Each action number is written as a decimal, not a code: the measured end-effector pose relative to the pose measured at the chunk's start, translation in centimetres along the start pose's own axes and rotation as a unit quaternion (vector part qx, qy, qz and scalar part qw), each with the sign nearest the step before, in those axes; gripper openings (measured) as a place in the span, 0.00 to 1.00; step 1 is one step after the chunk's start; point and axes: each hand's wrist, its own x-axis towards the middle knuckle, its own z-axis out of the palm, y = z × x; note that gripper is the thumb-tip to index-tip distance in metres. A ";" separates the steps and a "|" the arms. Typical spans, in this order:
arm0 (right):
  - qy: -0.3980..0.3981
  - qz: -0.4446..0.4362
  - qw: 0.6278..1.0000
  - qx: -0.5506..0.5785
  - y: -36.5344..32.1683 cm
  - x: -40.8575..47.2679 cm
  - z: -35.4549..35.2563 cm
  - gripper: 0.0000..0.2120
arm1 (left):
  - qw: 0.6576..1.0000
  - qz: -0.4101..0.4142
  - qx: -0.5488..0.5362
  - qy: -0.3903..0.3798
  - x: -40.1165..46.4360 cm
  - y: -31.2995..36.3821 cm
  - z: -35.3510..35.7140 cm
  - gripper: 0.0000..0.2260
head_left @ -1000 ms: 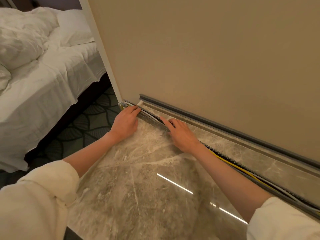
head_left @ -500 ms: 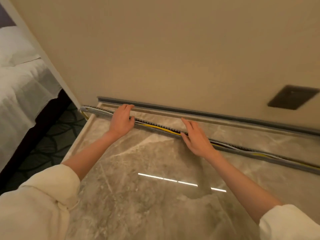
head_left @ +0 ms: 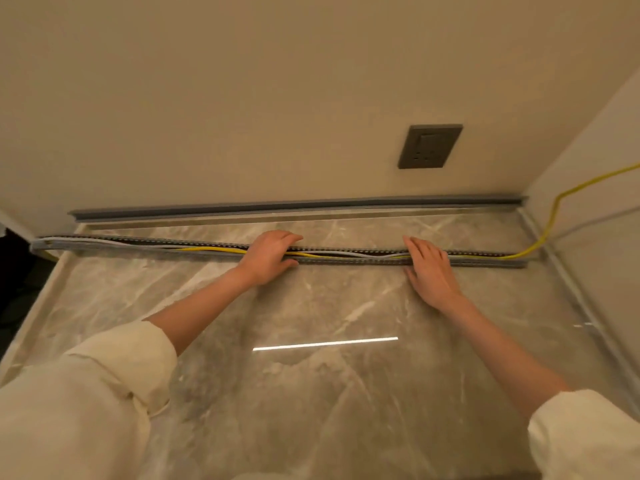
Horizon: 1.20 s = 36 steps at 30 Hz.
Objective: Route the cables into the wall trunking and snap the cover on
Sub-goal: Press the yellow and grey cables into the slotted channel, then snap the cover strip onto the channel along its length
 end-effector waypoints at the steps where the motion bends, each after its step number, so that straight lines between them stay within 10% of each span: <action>1: -0.007 0.009 1.000 -0.009 1.4 -0.1 -0.2 0.27 | 1.000 -0.001 0.002 -0.007 0.7 0.9 0.4 0.24; 36: -0.039 -0.080 0.994 -0.057 12.4 8.6 -1.9 0.24 | 0.987 -0.156 0.010 0.045 9.6 6.5 3.1 0.16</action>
